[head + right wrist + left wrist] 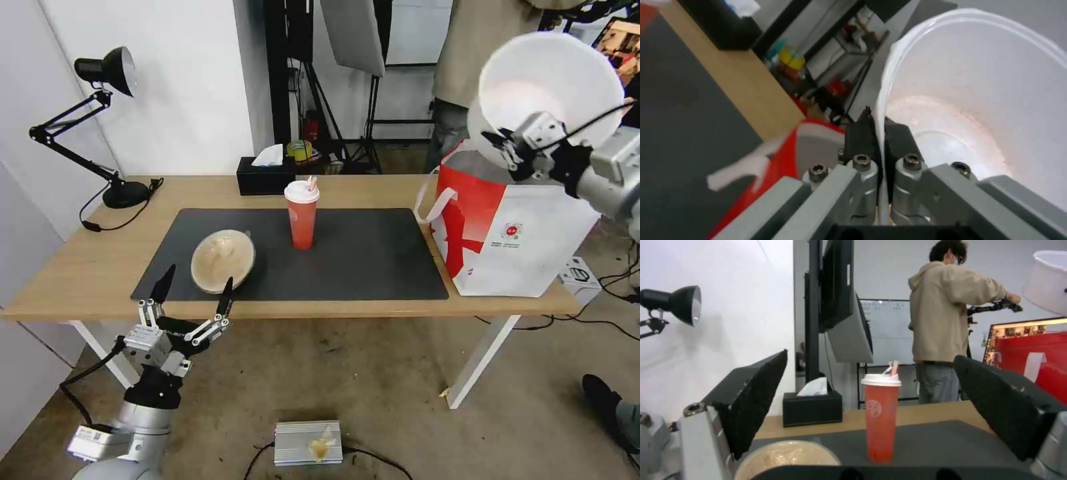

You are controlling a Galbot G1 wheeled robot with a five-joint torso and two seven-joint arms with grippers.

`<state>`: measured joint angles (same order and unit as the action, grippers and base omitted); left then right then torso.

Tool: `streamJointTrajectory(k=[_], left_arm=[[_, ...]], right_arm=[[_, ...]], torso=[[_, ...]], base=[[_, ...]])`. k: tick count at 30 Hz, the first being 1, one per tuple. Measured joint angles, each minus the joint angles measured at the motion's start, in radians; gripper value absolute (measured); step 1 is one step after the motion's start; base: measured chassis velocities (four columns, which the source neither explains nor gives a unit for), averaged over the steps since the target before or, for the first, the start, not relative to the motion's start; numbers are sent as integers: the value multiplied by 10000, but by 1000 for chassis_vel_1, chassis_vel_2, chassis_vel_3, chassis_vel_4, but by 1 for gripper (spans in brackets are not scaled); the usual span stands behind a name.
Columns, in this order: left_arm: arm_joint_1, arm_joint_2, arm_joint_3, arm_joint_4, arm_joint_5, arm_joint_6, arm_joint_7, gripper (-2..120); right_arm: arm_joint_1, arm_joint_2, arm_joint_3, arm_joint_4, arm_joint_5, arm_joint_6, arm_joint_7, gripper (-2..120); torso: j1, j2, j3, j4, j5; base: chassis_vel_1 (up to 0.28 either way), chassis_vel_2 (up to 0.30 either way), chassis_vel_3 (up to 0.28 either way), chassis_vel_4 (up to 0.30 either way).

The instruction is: Pick up the trash from the table and place it into the takeout bag.

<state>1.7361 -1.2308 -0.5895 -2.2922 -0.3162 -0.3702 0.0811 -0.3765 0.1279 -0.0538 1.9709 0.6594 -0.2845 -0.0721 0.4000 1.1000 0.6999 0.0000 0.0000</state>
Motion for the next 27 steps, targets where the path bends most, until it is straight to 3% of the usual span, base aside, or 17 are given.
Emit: streamJointTrajectory(k=[16,27], left_arm=[[255,-214,89,-2,248,-105,41,100],[331,-550,269,53,637,-151,72,100]], right_arm=[[-145,618,-247,-1421,-717,282,7,0],[241,1486,-684,-2445,-931,382,19,0]], torso=[[0,0,0,0,1],[1,-1,1,1,1]], base=[[0,0,0,0],[0,0,0,0]])
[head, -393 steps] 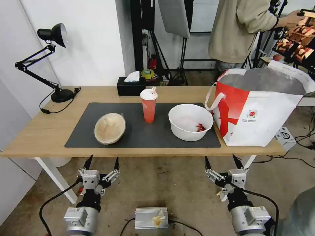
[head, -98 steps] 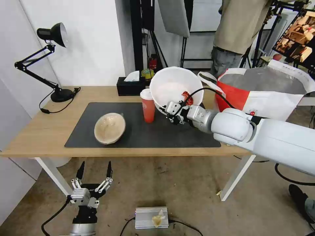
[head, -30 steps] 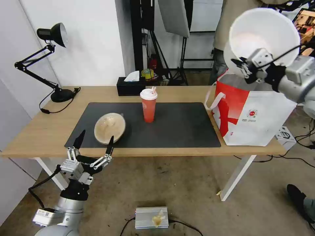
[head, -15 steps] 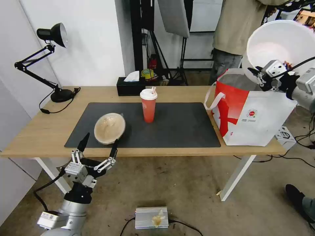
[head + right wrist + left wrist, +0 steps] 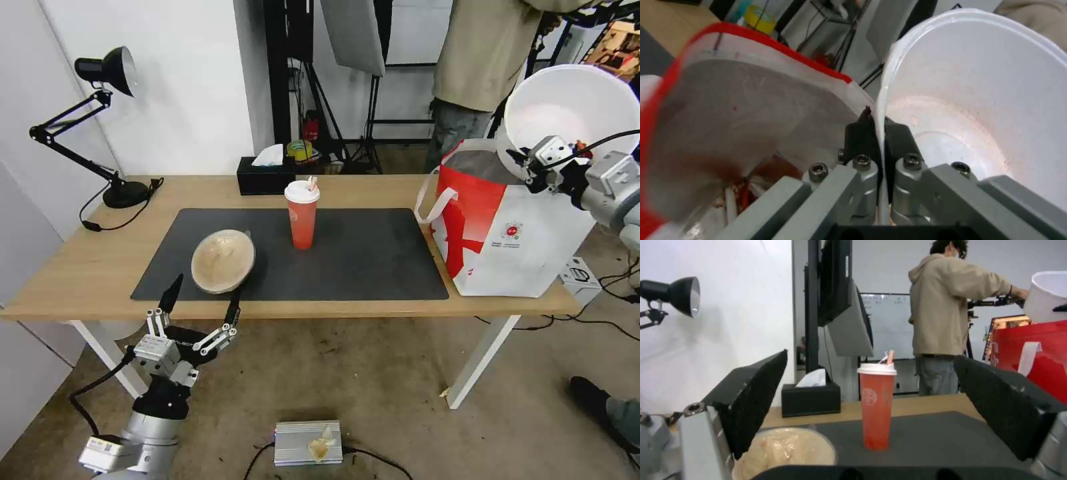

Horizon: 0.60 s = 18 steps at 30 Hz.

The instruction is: Pick up the trash from the table and place it into the takeout bag.

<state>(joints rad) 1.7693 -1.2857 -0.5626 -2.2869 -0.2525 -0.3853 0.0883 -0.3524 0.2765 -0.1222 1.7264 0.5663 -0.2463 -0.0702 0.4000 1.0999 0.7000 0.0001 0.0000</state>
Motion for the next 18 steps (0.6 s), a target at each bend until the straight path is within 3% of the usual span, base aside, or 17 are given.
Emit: streamJointTrajectory(k=[18], left_arm=[[53,-248,105,290,222,-171,184,100]], right_arm=[[1228,953,-929,-1028,-168,65,100,0]], torso=[[-1,0,0,0,0]], base=[[0,0,0,0]])
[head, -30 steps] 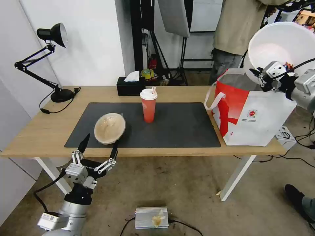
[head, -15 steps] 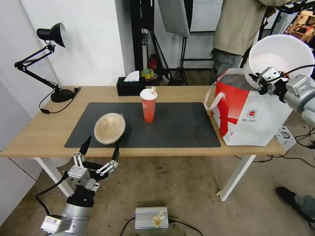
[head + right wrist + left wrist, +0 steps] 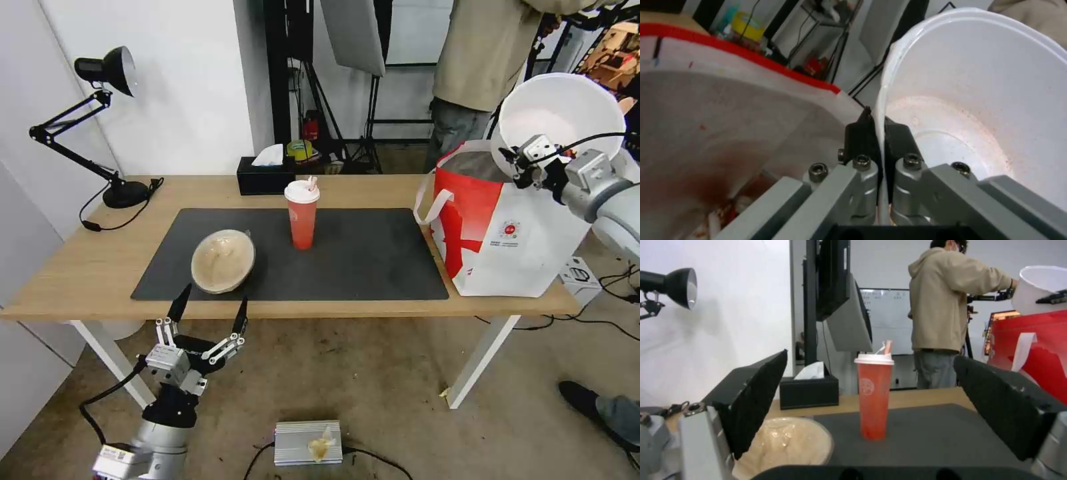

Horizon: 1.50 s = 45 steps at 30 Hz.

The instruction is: Pick up the trash from the table and place it into the takeout bag.

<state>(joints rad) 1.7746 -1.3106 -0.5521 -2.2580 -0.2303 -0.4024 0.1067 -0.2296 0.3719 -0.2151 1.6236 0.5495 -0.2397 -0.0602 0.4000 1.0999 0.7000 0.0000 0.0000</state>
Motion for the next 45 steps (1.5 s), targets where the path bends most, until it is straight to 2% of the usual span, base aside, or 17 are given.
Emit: streamJointTrajectory(k=[8,17,42,43,45], left_arm=[[-69,-38,-3,126,-1,-3,3,100],[-141,-72,19,230,-5,-8,7,100],[-89,-262,76,256,122,-19,25,100],[-90,-267,76,264,123,-21,26,100],[-91,-271,76,272,123,-23,27,100]], right_arm=[[900,380,-579,-462,-34,0,60,0],[1107,484,-737,-474,-41,-15,123,0],[27,57,-349,199,-140,-64,260,0],[-7,48,-328,215,-140,-64,275,6],[-33,44,-313,232,-141,-64,287,9]], torso=[[1,0,0,0,-1],[0,0,0,-1,-1],[0,0,0,0,0],[0,0,0,0,0],[1,0,0,0,0]], base=[[0,0,0,0],[0,0,0,0],[0,0,0,0],[0,0,0,0],[0,0,0,0]])
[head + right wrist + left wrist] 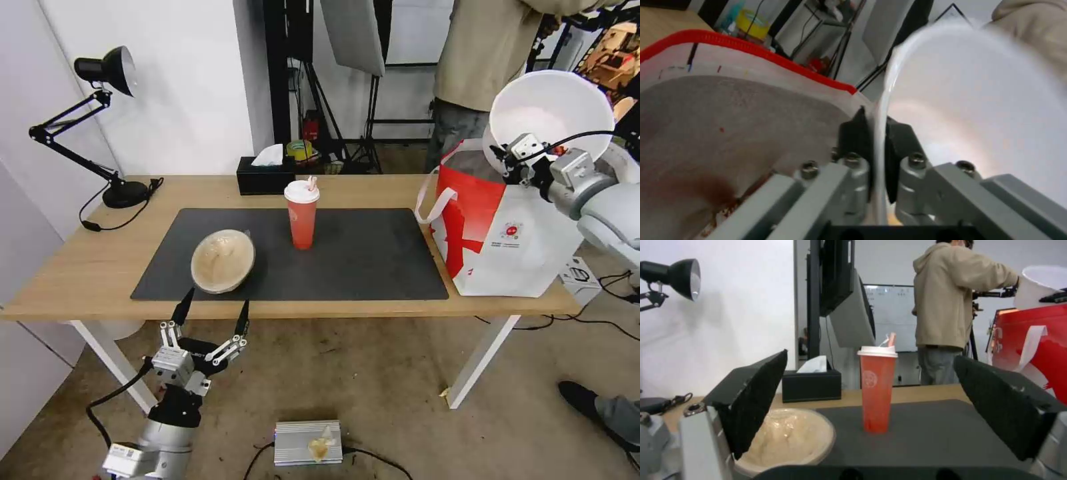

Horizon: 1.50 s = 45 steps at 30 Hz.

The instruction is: Pick up the trash from the table and place it into the takeout bag.

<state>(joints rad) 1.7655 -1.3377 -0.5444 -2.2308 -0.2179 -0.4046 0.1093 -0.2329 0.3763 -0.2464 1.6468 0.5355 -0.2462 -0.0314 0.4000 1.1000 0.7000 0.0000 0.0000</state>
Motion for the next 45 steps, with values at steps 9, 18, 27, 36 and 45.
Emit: streamJointTrajectory(k=[9,18,27,36,45], left_arm=[[-11,-23,3,20,7,-6,7,100],[-33,-52,2,37,6,-11,12,100],[-54,-104,-8,38,0,-12,13,100],[-76,-104,-8,17,-8,-14,18,100],[-76,-74,-256,-216,-365,0,0,100]], right_arm=[[-63,-8,46,69,-3,-2,170,43],[-46,-29,57,81,-2,-3,196,75],[65,-43,61,107,26,-6,209,89],[178,-153,78,206,119,-10,287,84],[63,-175,248,758,755,-5,1065,84]], torso=[[-1,0,0,1,0],[0,0,0,1,1],[0,0,0,0,0],[0,0,0,0,0],[-1,0,0,0,0]], base=[[0,0,0,0],[0,0,0,0],[0,0,0,0],[0,0,0,0],[0,0,0,0]])
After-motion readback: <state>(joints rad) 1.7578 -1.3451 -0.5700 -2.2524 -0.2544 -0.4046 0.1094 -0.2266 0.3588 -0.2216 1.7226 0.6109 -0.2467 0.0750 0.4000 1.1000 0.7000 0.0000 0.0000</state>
